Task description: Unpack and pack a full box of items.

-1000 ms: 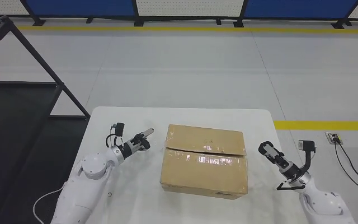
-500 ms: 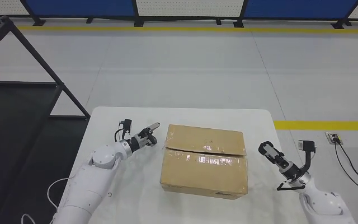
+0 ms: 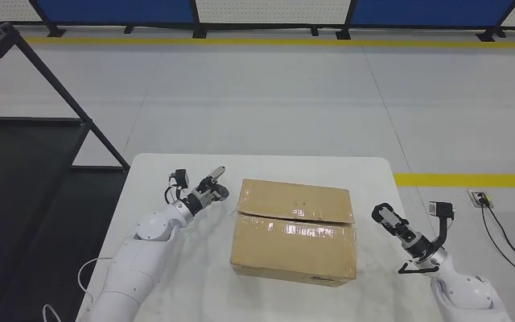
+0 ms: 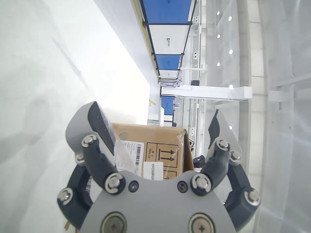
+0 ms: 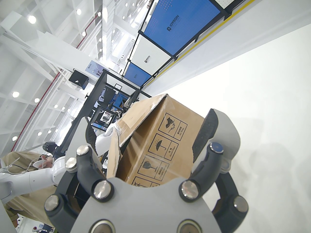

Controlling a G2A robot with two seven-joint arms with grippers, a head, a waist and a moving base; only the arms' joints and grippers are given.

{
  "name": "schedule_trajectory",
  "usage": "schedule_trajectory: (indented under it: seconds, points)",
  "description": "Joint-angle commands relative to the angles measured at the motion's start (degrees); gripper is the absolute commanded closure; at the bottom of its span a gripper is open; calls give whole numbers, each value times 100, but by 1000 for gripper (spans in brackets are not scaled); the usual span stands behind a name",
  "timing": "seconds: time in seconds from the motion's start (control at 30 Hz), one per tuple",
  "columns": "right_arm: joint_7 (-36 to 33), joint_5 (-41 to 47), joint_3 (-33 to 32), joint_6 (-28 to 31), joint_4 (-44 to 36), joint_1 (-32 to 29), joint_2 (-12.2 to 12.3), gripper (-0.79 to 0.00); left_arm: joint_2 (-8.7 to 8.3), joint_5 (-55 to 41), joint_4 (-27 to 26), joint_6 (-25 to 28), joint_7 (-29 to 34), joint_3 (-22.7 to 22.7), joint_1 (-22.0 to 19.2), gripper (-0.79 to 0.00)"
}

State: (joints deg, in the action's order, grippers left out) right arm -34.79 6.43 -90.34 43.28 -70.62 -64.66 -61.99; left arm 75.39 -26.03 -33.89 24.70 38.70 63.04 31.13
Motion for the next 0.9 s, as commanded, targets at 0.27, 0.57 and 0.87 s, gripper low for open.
schedule_trajectory:
  seconds: [0.27, 0.57, 0.87]
  points:
    - [0, 0, 0, 0, 0, 0, 0, -785, -36, -434, -216, 896, -335, 401, 422, -785]
    - [0, 0, 0, 0, 0, 0, 0, -785, -145, 367, -1255, 1475, -1773, 697, 1360, -785]
    - [0, 0, 0, 0, 0, 0, 0, -785, -190, 1138, -2591, 1275, -3281, 989, 2418, -785]
